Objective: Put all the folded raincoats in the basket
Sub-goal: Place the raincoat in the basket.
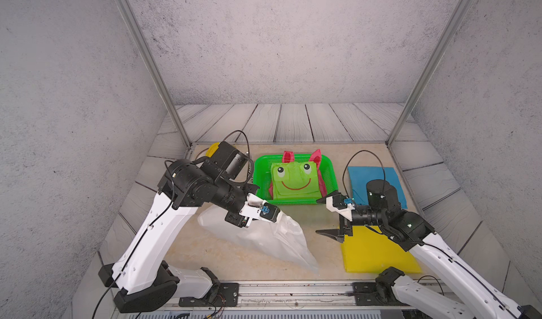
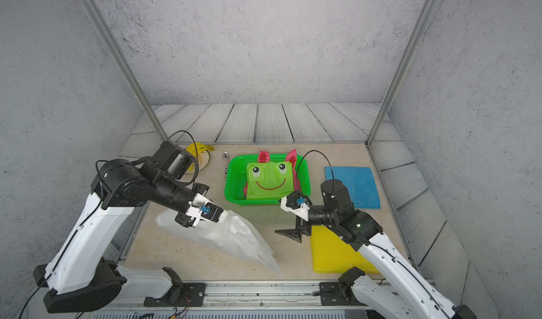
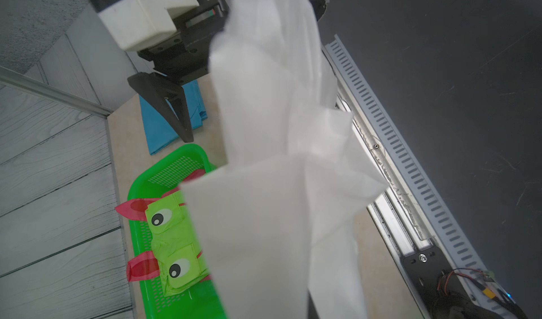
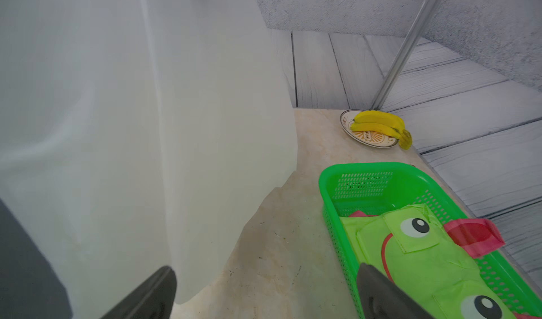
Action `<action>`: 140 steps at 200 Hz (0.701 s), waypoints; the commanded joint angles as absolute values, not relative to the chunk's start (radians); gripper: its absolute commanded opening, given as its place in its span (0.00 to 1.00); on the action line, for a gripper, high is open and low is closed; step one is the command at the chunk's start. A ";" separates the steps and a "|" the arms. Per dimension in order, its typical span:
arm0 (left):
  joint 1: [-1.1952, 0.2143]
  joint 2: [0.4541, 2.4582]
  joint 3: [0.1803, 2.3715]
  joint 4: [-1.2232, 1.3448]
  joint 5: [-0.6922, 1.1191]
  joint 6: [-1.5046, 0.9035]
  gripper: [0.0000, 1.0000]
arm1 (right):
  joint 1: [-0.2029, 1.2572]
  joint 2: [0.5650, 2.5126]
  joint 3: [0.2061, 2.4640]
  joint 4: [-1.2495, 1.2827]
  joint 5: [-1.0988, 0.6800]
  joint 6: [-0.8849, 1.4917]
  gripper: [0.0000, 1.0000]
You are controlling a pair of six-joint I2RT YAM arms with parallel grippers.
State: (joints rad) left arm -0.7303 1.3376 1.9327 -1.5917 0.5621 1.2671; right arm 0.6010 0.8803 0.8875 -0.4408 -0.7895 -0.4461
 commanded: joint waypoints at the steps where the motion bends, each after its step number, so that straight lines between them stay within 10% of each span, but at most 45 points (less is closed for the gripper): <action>1: -0.727 1.349 1.919 -1.784 0.543 1.389 0.00 | 0.657 0.893 0.955 -0.434 -0.775 -0.374 1.00; 140: -0.727 1.440 1.921 -1.550 0.451 1.147 0.00 | 0.964 0.975 0.876 -0.132 -0.466 -0.193 1.00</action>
